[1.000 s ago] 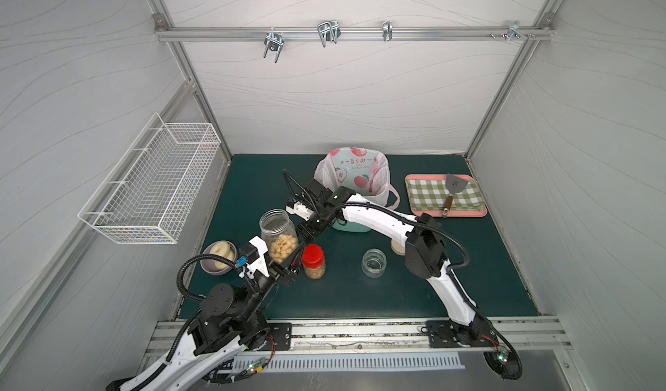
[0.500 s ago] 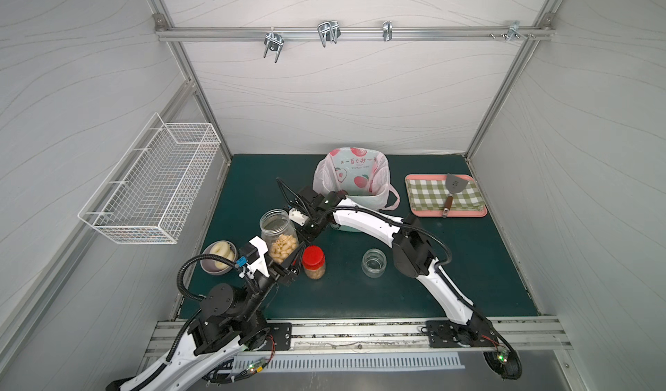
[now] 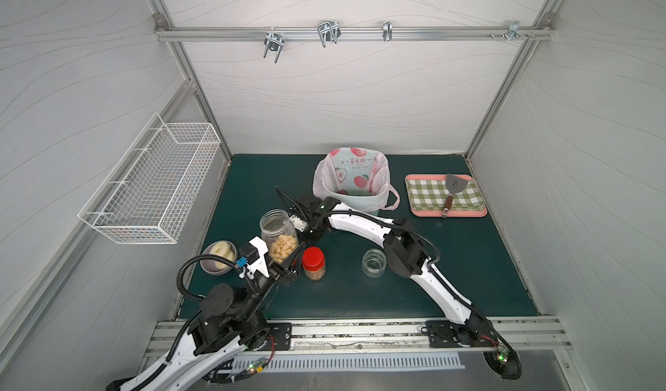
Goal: Empty moldy peanuts from jars
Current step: Pick up the lid from the center of the board.
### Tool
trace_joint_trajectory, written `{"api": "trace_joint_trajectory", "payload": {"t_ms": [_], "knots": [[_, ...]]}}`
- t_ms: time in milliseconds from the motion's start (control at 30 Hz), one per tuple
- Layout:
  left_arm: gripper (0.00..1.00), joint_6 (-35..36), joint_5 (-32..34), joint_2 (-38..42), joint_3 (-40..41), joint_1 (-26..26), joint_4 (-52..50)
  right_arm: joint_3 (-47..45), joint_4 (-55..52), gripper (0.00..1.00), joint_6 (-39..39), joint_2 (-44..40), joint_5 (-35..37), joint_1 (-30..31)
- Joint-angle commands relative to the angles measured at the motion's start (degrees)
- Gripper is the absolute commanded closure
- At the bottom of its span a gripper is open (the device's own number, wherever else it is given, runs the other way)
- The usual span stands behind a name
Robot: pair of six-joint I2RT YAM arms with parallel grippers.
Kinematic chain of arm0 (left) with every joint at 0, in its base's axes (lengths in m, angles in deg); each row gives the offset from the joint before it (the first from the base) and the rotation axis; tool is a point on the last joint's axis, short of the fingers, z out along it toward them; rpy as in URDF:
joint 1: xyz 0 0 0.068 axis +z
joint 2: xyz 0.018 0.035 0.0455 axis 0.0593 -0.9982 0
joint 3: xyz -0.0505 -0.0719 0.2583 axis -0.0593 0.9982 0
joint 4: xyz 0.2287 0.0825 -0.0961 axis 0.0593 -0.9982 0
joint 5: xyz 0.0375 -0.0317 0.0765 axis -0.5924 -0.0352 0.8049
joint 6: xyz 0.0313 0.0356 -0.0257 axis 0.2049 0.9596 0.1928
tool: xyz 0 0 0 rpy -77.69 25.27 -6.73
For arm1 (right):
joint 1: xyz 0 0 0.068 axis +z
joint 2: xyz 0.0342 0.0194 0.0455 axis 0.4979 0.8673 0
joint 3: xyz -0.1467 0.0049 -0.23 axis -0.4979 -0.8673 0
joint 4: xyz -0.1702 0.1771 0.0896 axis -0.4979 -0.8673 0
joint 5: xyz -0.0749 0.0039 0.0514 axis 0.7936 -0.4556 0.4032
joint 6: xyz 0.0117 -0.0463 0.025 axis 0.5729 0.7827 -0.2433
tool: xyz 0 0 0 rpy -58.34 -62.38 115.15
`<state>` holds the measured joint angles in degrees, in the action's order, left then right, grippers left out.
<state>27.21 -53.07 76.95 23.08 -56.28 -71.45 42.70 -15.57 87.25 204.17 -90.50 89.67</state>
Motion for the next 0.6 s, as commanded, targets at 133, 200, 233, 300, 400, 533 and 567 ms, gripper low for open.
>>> {"api": "trace_joint_trajectory", "payload": {"t_ms": [133, 200, 233, 300, 400, 533, 567], "knots": [[0.74, 0.7, 0.0, 0.8, -0.9, 0.3, 2.8, 2.0, -0.9, 0.57, 0.4, 1.3, 1.8, 0.7], [0.74, 0.7, 0.0, 0.9, -0.9, 0.3, 2.8, 2.0, -0.7, 0.6, 0.3, 1.4, 2.2, 0.8], [0.74, 0.7, 0.0, 0.8, -0.9, 0.3, 2.9, 1.9, -0.6, 0.61, 0.2, 1.3, 2.3, 0.8], [0.74, 0.6, 0.1, 0.8, -0.8, 0.3, 2.7, 2.0, -0.5, 0.64, -0.2, 1.4, 2.4, 0.8], [0.74, 0.6, 0.1, 0.8, -0.8, 0.3, 2.8, 2.6, -0.7, 0.69, -0.9, 1.7, 2.3, 0.8], [0.74, 0.6, 0.1, 0.8, -0.8, 0.3, 2.8, 3.0, -1.1, 0.73, -1.1, 1.8, 2.7, 0.8], [0.74, 0.6, 0.1, 0.9, -0.8, 0.3, 2.8, 3.1, -1.3, 0.74, -1.1, 1.8, 3.1, 0.8]]}}
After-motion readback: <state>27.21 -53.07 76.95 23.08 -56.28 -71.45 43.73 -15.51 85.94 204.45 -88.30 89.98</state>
